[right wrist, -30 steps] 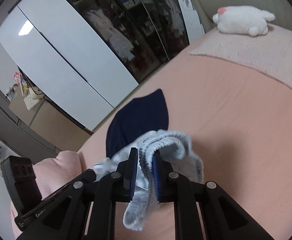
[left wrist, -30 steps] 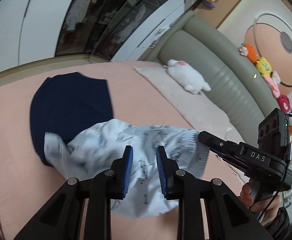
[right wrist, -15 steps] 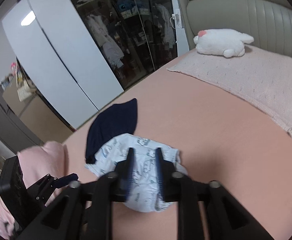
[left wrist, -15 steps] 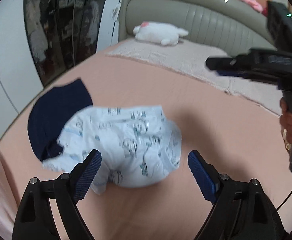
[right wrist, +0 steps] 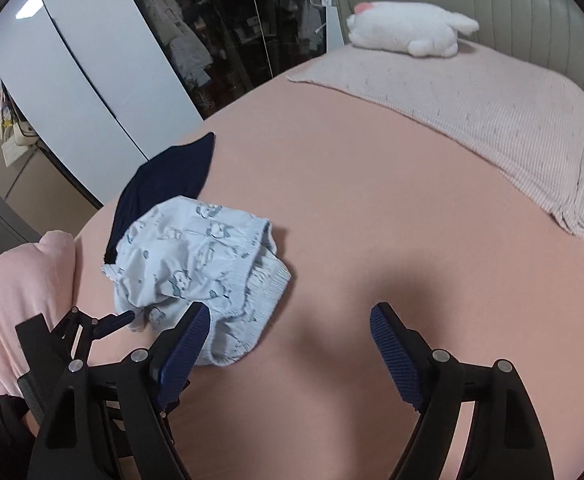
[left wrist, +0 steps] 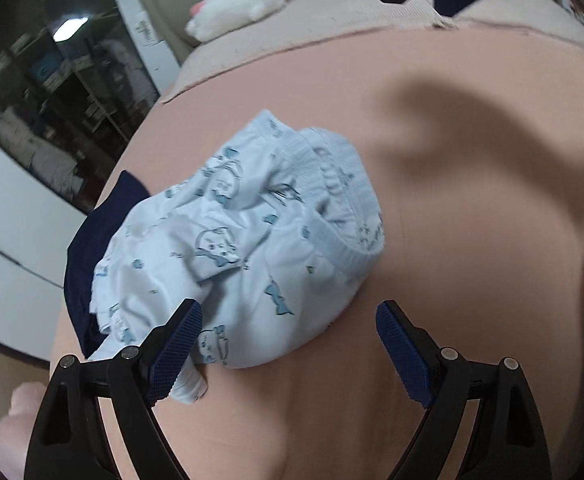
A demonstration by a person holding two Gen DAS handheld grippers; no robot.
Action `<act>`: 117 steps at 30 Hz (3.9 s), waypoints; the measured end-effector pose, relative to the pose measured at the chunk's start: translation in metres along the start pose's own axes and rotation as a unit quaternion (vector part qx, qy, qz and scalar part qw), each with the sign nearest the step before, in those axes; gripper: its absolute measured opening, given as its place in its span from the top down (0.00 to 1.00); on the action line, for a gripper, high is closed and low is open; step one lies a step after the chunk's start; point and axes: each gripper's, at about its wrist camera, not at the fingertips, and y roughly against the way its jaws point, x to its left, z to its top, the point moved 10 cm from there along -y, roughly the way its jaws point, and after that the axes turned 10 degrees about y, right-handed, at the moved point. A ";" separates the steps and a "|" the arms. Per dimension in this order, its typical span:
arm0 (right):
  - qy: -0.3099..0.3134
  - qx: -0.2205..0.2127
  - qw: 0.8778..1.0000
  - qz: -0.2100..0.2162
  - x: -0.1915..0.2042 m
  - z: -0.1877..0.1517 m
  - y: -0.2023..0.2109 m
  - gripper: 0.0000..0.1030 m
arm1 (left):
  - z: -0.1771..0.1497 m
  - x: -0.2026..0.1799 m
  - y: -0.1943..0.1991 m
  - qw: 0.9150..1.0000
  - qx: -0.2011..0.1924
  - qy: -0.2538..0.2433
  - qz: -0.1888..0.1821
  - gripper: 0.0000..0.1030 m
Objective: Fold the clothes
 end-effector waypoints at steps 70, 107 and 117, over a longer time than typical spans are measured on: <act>0.075 0.012 0.996 -0.036 0.091 0.025 -0.159 0.91 | 0.049 0.160 -0.040 0.899 -0.022 0.388 -0.201 0.86; 0.126 -0.149 0.978 -0.074 0.127 0.108 0.102 0.94 | 0.061 0.150 0.171 0.935 -0.139 0.265 -0.193 0.15; 0.155 -0.146 0.975 -0.069 0.155 0.117 0.128 0.94 | 0.021 0.059 0.149 0.973 -0.151 0.166 -0.054 0.06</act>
